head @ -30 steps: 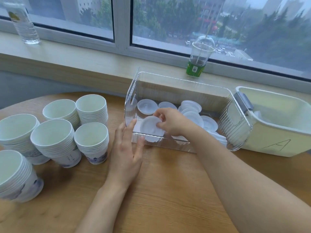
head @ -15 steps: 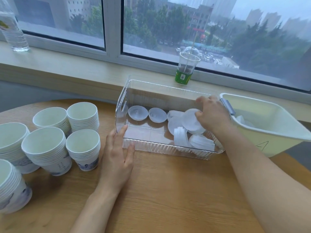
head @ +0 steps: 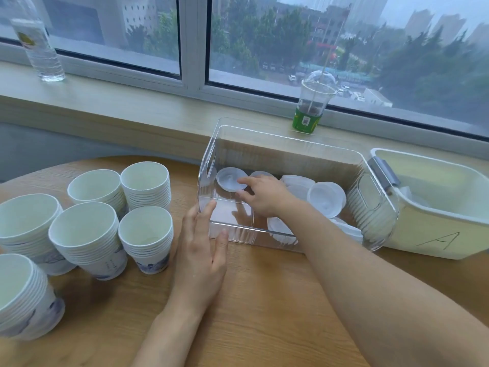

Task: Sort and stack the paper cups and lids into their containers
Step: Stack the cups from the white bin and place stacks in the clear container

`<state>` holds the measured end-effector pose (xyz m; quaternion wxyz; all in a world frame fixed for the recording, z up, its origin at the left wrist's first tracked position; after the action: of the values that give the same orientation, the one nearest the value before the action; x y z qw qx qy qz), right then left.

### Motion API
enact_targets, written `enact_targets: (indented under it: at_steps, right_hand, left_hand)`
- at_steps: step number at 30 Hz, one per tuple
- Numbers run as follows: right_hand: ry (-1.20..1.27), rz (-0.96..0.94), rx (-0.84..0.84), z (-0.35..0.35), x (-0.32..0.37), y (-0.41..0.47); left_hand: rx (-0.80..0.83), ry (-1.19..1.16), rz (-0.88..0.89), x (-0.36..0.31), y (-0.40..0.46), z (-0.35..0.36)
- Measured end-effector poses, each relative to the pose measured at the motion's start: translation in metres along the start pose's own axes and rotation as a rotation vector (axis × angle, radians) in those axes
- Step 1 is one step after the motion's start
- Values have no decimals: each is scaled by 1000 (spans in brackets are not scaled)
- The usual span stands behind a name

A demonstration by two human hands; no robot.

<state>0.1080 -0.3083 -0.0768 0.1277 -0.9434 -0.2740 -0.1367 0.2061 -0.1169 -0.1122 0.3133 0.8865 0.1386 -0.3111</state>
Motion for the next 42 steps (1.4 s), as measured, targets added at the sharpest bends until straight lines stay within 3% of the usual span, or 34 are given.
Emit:
enact_targets:
  at_steps: [11, 17, 23, 29, 42]
  right_hand:
    - [80, -41, -84, -7, 1, -22]
    - [124, -137, -270, -52, 1, -74]
    - [50, -18, -390, -76, -48, -125]
    - [52, 83, -347, -70, -78, -150]
    - [392, -307, -318, -38, 44, -161]
  left_hand:
    - [18, 10, -9, -1, -1, -2]
    - [9, 0, -1, -3, -1, -3]
    - [19, 15, 4, 1, 0, 1]
    - [21, 25, -2, 1, -2, 1]
    - [38, -90, -58, -2, -45, -32]
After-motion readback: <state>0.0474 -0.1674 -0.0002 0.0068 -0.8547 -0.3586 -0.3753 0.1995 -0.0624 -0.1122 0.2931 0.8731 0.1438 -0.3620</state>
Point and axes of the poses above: each hand's wrist, its own y-axis towards the middle knuckle, its own z-axis out of the palm, x = y × z, the point moved 5 cm from there along y, towards the middle knuckle, and after that the axes turned 13 degrees about y, right-handed, at the moved point
